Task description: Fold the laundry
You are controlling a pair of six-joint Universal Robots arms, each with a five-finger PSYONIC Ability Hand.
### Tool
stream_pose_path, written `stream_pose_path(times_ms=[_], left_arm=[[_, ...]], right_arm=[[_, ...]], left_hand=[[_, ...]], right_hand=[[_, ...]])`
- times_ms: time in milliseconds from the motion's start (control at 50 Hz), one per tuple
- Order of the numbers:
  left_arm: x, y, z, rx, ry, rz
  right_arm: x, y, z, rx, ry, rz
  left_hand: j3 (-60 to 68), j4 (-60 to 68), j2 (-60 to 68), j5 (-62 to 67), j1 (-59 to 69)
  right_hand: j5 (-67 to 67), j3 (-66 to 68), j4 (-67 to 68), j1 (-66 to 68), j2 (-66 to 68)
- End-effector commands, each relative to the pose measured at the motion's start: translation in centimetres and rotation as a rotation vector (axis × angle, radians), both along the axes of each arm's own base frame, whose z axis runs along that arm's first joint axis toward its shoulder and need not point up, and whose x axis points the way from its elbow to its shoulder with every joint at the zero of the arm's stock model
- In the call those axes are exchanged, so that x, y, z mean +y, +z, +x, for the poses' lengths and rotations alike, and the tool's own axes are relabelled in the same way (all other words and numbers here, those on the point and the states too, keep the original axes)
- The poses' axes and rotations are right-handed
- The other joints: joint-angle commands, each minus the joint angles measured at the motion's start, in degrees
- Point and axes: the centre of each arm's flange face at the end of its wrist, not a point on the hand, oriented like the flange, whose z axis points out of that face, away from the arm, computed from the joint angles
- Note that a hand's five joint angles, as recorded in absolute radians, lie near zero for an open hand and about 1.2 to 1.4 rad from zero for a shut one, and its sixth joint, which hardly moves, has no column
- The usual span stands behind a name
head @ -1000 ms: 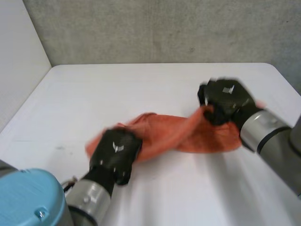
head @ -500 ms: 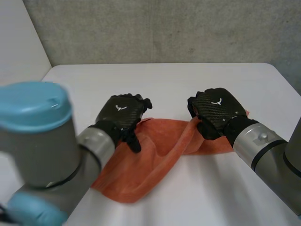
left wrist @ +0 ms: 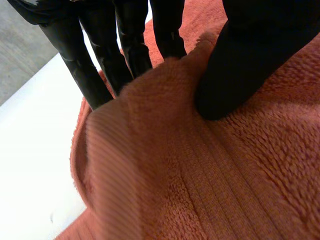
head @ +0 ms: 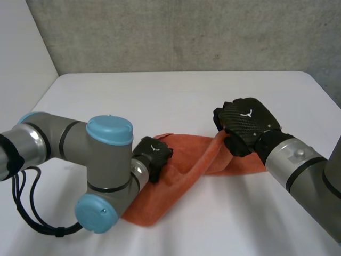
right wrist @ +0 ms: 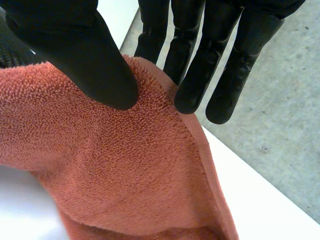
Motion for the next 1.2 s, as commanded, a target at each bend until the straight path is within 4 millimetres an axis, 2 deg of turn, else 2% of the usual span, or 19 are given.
stream_pose_path(times_ms=[20, 120, 200, 240, 320, 340, 420, 440, 460, 520, 560, 600, 660, 720, 780, 820, 880, 1040, 1200], left_arm=[[-3.2, 4.8, -1.6, 0.156, 0.027, -0.199], [-7.7, 16.3, -0.9, 0.466, 0.149, -0.63], [-8.3, 23.4, 1.2, 0.654, 0.223, -0.877], [-7.9, 25.0, 1.8, 0.701, 0.233, -0.931], [-7.5, 24.9, 2.4, 0.72, 0.241, -0.949], [-7.5, 22.8, 3.3, 0.683, 0.254, -0.897], [-7.2, 19.7, 3.8, 0.631, 0.261, -0.808], [-6.7, 17.4, 4.2, 0.593, 0.264, -0.736], [-6.7, 17.4, 4.2, 0.592, 0.264, -0.736], [-4.9, 11.4, 5.3, 0.484, 0.258, -0.553], [-4.1, 9.2, 5.8, 0.437, 0.26, -0.487], [-3.8, 8.1, 6.4, 0.412, 0.268, -0.456], [-3.6, 6.8, 7.5, 0.377, 0.293, -0.42], [-3.3, 7.5, 8.0, 0.383, 0.302, -0.431], [-3.1, 8.5, 8.1, 0.398, 0.302, -0.449], [-2.7, 10.2, 8.4, 0.423, 0.299, -0.484], [-2.1, 12.4, 8.5, 0.458, 0.291, -0.532], [0.0, 17.7, 8.8, 0.556, 0.255, -0.653], [2.4, 23.2, 8.8, 0.655, 0.143, -0.785]], right_arm=[[-2.9, 1.6, 0.6, -0.028, -0.056, -0.075], [-7.7, 6.5, 1.1, -0.121, -0.215, -0.274], [-9.1, 10.2, 1.3, -0.249, -0.267, -0.441], [-9.3, 11.8, 1.5, -0.328, -0.263, -0.561], [-8.5, 13.3, 1.4, -0.394, -0.25, -0.667], [-8.3, 13.1, 1.3, -0.389, -0.245, -0.66], [-7.7, 10.6, 1.6, -0.323, -0.197, -0.575], [-7.1, 9.0, 1.8, -0.277, -0.157, -0.505], [-6.3, 6.9, 2.0, -0.214, -0.111, -0.406], [-5.3, 4.9, 2.0, -0.148, -0.068, -0.304], [-3.2, 0.5, 1.9, -0.014, 0.005, -0.076], [-1.3, -4.0, 1.9, 0.12, 0.046, 0.148], [0.2, -5.9, 2.2, 0.185, 0.083, 0.257], [0.7, -6.2, 2.4, 0.189, 0.093, 0.287], [0.5, -5.9, 2.5, 0.175, 0.09, 0.268], [0.1, -4.3, 2.5, 0.109, 0.066, 0.22], [0.0, -3.0, 2.5, 0.04, 0.042, 0.204], [-4.1, 0.0, -1.9, -0.209, -0.16, 0.253], [-6.4, 1.1, -3.6, -0.229, -0.16, 0.222]], left_hand=[[17.1, 17.2, 16.7, 18.9, 16.7], [17.1, 17.2, 16.7, 18.9, 16.7], [17.1, 17.2, 16.7, 18.9, 16.7], [17.1, 17.2, 16.7, 18.9, 16.7], [17.1, 17.2, 16.7, 18.9, 16.7], [17.1, 17.2, 16.7, 18.9, 16.7], [17.1, 17.2, 16.7, 18.9, 16.7], [17.1, 17.2, 16.7, 18.9, 16.7], [17.1, 17.2, 16.7, 18.9, 16.7], [17.1, 17.2, 16.7, 18.9, 16.7], [17.1, 17.2, 16.7, 18.9, 16.7], [17.1, 17.2, 16.7, 18.9, 16.7], [17.1, 17.2, 16.7, 18.9, 16.7], [17.1, 17.2, 16.7, 18.9, 16.7], [17.1, 17.2, 16.7, 18.9, 16.7], [17.1, 17.2, 16.7, 18.9, 16.7], [17.1, 17.2, 16.7, 18.9, 16.7], [17.1, 17.2, 16.7, 18.9, 16.7], [17.1, 17.2, 16.7, 18.9, 16.7]], right_hand=[[13.5, 12.4, 12.0, 24.0, 12.9], [13.5, 12.4, 12.0, 24.0, 12.9], [13.5, 12.4, 12.0, 24.0, 12.9], [13.5, 12.4, 12.0, 24.0, 12.9], [13.5, 12.4, 12.0, 24.0, 12.9], [13.5, 12.4, 12.0, 24.0, 12.9], [13.5, 12.4, 12.0, 24.0, 12.9], [13.5, 12.4, 12.0, 24.0, 12.9], [13.5, 12.4, 12.0, 24.0, 12.9], [13.5, 12.4, 12.0, 24.0, 12.9], [13.5, 12.4, 12.0, 24.0, 12.9], [13.5, 12.4, 12.0, 24.0, 12.9], [13.5, 12.4, 12.0, 24.0, 12.9], [13.4, 12.2, 11.9, 23.9, 12.8], [-1.4, -2.6, -2.9, 9.1, -2.0], [-37.5, -38.7, -39.1, -27.0, -38.2], [-54.1, -55.3, -55.7, -43.6, -54.7], [-53.5, -54.7, -55.1, -43.0, -54.2], [-53.5, -54.7, -55.1, -43.0, -54.2]])
